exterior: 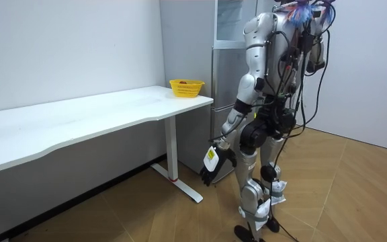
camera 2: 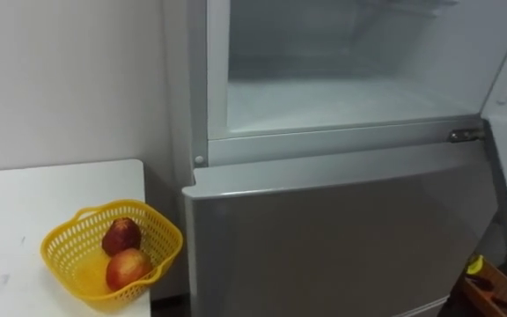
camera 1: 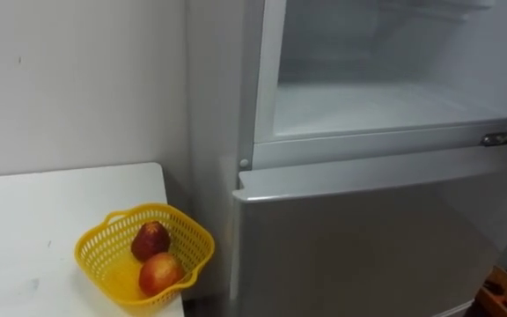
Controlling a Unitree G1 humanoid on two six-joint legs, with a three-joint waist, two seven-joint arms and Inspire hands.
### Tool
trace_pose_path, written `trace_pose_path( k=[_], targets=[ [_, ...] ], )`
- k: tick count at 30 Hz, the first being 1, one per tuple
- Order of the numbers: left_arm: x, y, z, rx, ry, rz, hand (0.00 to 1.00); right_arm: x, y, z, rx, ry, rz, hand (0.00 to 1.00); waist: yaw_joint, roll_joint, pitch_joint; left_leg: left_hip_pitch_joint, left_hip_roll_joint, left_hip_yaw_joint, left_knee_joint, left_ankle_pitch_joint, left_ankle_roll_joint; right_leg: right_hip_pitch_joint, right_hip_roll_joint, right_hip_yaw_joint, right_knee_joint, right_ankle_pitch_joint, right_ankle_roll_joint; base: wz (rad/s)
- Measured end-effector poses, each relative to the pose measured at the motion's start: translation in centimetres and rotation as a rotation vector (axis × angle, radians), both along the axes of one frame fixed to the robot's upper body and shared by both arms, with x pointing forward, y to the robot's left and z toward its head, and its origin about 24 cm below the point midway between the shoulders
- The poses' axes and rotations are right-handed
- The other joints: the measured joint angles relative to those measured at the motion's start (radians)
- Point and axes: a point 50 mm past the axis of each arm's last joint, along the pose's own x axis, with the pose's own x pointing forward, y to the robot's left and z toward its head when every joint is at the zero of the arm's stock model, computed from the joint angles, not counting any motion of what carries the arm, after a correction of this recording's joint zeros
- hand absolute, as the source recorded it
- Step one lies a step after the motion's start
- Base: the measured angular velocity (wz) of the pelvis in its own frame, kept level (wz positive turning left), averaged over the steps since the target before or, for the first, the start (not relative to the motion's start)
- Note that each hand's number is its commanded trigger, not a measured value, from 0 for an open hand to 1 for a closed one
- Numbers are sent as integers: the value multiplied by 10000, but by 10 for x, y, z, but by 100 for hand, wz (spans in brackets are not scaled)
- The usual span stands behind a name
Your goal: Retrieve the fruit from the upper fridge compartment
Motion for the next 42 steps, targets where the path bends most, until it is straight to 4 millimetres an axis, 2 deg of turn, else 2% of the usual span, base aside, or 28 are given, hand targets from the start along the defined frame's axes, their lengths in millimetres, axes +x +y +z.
trace_pose_path(
  k=[4,11,15,16,19,20,22,23,28,42],
  targets=[
    [0,-2,-1,-44,152,-132,0,5,6,0,-462,277,125,0,168,-26,-8,71,26,-12,58,1,-1,17,-17,-68,17,9,-21,1],
    [0,-2,-2,-87,179,-133,0,27,20,4,-613,528,1118,0,436,-16,-9,226,37,-86,89,3,-4,213,-41,-147,27,16,-29,3],
    [-2,-2,-2,-74,280,-104,0,36,29,6,-433,352,2047,0,485,-30,-13,216,15,-272,43,5,-6,293,-95,-384,-13,17,-29,14],
    [-4,-2,-2,-73,311,-102,0,38,30,7,-350,280,2245,0,490,-30,-22,222,16,-287,48,5,-6,318,-93,-397,-43,17,-28,12],
    [-6,-2,-2,-55,413,-99,0,42,36,8,-390,226,2780,0,629,19,-118,222,20,-354,77,14,-17,347,-93,-525,-126,38,-43,8],
    [-6,-2,-2,-58,431,-111,0,44,38,9,-427,208,2912,0,716,-9,-120,227,23,-344,82,18,-19,356,-95,-536,-124,39,-45,4],
    [-6,-2,-2,-46,482,-149,0,49,45,9,-490,244,3271,0,729,-51,-104,233,25,-385,106,20,-19,508,-104,-623,-152,40,-45,11],
    [-5,-2,-2,-27,459,-173,0,52,48,9,-555,310,3476,0,749,-93,-69,260,22,-388,118,20,-19,512,-113,-645,-183,39,-44,10],
    [0,-3,-1,30,405,-322,0,56,54,6,-667,516,3935,0,994,-158,-42,263,10,-452,121,19,-18,620,-124,-720,-391,36,-33,6],
    [1,-4,0,282,352,-475,0,57,55,5,-970,749,4111,0,1001,-44,-17,235,2,-561,56,19,-18,686,-127,-827,-460,49,-15,1]
  ],
)
